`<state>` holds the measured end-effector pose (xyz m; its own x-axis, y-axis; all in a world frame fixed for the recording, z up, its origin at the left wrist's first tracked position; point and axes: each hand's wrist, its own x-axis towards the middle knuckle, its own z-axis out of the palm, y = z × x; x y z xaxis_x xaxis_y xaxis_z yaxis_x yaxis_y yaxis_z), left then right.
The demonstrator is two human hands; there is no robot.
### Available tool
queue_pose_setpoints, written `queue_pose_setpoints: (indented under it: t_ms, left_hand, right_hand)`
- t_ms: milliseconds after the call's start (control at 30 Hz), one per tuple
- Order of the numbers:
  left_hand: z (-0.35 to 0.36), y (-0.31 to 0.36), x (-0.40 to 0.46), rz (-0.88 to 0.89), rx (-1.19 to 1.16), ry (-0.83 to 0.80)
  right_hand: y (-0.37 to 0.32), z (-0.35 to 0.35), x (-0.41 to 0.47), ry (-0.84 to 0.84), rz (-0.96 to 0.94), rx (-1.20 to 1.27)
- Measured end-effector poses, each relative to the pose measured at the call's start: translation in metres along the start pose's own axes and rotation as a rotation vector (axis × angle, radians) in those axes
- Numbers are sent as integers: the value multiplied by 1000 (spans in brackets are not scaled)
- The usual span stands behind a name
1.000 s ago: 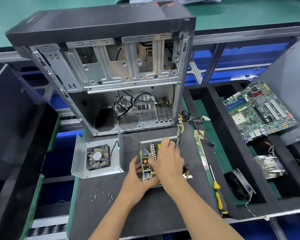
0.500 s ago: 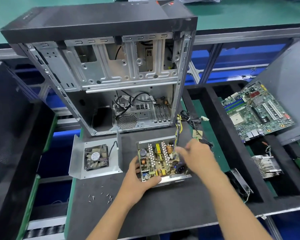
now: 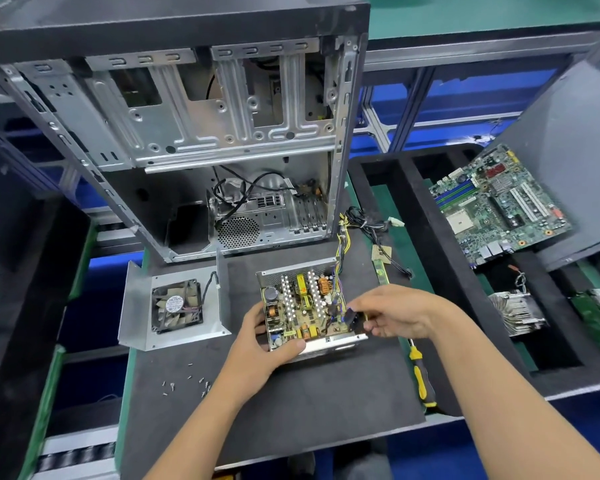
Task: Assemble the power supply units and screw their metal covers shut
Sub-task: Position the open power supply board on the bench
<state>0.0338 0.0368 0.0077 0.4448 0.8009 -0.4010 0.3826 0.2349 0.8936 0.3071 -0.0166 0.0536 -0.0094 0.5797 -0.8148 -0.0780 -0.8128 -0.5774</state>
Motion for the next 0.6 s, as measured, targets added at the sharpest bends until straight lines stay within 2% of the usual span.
queue_pose_setpoints:
  t_ms: [267, 433, 533, 600]
  left_hand:
    - [2, 2, -2, 13, -6, 1]
    - [2, 1, -1, 15, -12, 4]
    - [2, 1, -2, 18, -9, 3]
    - [2, 1, -1, 15, -4, 1]
  right_hand:
    - [13, -1, 9, 92, 23, -130]
    - [8, 5, 9, 146, -3, -320]
    - [-2, 5, 8, 99, -15, -124]
    - [-8, 3, 6, 81, -6, -81]
